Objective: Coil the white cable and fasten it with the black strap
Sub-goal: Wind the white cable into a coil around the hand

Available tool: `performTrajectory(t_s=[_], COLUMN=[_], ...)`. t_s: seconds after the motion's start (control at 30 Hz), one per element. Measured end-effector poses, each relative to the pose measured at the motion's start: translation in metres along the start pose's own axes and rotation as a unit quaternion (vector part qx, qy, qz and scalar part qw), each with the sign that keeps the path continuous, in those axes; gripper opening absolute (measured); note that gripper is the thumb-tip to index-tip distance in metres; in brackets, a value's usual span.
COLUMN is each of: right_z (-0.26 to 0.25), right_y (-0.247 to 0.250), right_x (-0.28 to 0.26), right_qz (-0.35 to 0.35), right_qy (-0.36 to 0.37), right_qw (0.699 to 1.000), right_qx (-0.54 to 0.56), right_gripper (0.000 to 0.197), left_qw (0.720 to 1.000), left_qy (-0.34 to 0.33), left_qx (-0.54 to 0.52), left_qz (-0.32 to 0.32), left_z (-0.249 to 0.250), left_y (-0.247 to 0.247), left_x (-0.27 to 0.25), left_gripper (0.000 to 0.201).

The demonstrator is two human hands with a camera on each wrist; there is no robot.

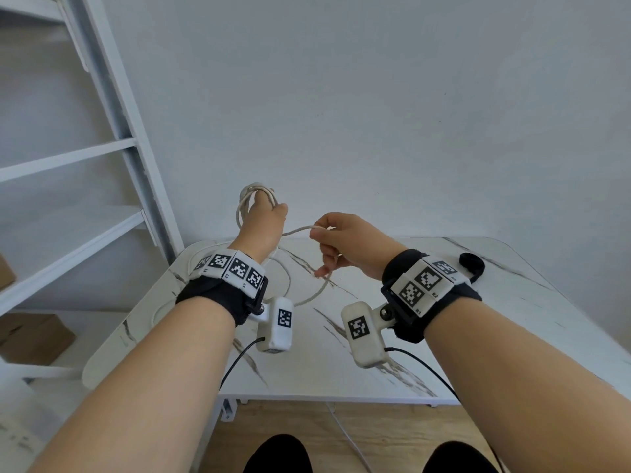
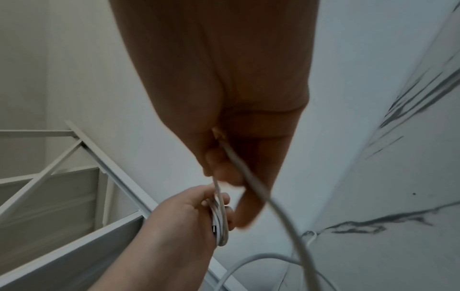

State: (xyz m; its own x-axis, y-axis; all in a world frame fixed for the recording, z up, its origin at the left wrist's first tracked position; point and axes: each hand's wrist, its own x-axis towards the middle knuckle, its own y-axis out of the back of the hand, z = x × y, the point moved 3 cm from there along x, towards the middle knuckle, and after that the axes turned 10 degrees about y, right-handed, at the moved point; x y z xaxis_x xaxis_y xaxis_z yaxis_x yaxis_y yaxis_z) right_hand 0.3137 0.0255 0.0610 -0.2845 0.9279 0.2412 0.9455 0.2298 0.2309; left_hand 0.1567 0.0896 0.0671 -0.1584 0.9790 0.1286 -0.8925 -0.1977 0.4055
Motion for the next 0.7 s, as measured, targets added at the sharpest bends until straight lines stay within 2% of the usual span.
performTrajectory(t_s=[0.13,0.3,0.43,0.53,0.7], right_z=[-0.006,-0.013,-0.016,-0.018,-0.017], right_y=[0.013,0.024,0.030,0.035,0.042], right_x=[0.004,0.005,0.007,0.007,0.010], right_qz=[0.087,0.128,0.149,0.172,0.212], right_qy=[0.036,0.077,0.098,0.113,0.125], right_qw=[0.990,0.979,0.976,0.970,0.960], right_qx=[-0.104,-0.137,-0.124,-0.126,-0.130], right_gripper=[0.013,0.012,0.009,0.010,0.017], left_qw=[0.999,0.992,0.974,0.956,0.928], left_qy=[0.017,0.055,0.096,0.084,0.052], left_qx=[0.027,0.026,0.041,0.048,0.085], left_qz=[-0.034,-0.113,-0.200,-0.275,-0.359], left_z=[-0.004,-0.003,-0.004,-0.007,-0.002], left_y=[-0.002,-0.008,-0.011,-0.012,-0.015], left_x=[0.003,-0.008,-0.017,-0.023,-0.036], left_gripper=[0.017,0.015,0.045,0.060,0.051])
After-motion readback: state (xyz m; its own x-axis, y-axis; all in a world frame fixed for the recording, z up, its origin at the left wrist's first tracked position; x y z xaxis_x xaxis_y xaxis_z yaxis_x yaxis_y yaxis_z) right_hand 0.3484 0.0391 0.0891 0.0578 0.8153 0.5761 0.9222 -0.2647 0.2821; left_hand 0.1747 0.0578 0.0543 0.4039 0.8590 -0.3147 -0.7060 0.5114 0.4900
